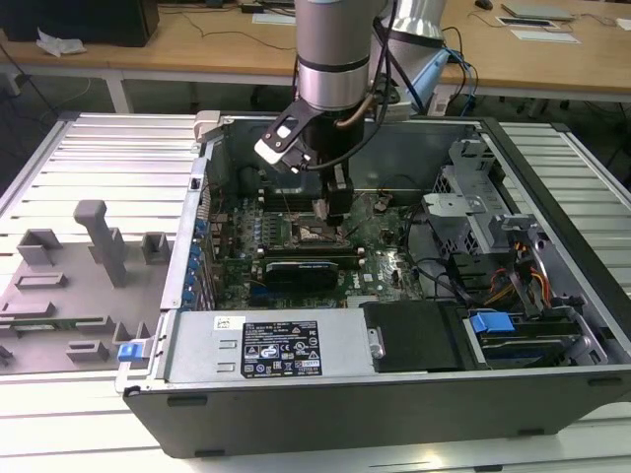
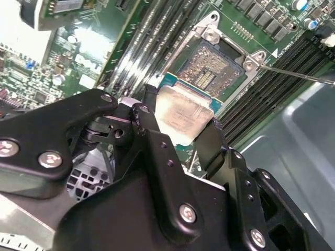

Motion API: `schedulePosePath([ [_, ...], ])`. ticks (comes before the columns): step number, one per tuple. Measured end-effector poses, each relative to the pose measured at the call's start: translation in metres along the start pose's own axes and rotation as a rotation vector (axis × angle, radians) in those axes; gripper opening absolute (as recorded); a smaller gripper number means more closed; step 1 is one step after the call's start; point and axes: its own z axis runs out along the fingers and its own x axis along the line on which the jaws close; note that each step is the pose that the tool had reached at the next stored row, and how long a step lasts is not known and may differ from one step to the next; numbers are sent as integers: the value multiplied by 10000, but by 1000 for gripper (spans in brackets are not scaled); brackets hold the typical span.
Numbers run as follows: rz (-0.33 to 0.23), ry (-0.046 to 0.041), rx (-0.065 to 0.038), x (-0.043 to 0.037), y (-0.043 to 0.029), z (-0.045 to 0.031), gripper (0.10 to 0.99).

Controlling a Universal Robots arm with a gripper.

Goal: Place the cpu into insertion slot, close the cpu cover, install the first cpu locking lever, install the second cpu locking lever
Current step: 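Place the cpu into insertion slot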

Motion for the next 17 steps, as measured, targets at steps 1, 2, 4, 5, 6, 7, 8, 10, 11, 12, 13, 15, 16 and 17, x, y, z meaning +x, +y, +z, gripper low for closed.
schedulePosePath([
  [1, 1, 1, -1, 9, -5, 12, 541],
  [2, 0, 0, 0, 21, -14, 32, 541],
  [4, 29, -5, 1, 32, -31, 63, 541],
  [5, 59, -9, 1, 37, -39, 81, 541],
  [6, 85, -12, 0, 46, -52, 109, 541],
  [7, 96, -12, 0, 52, -63, 132, 541],
  [8, 112, -15, 1, 59, -77, 160, 541],
  [10, 139, -17, 1, 74, -99, 196, 541],
  [11, 146, -18, 1, 86, -109, 212, 541],
  [12, 151, -17, -1, 93, -115, 225, 541],
  [13, 154, -17, 0, 97, -118, 234, 541],
  [15, 167, -18, 0, 111, -129, 266, 541],
  [16, 173, -20, 1, 116, -135, 278, 541],
  [17, 177, -21, 1, 121, -138, 287, 541],
])
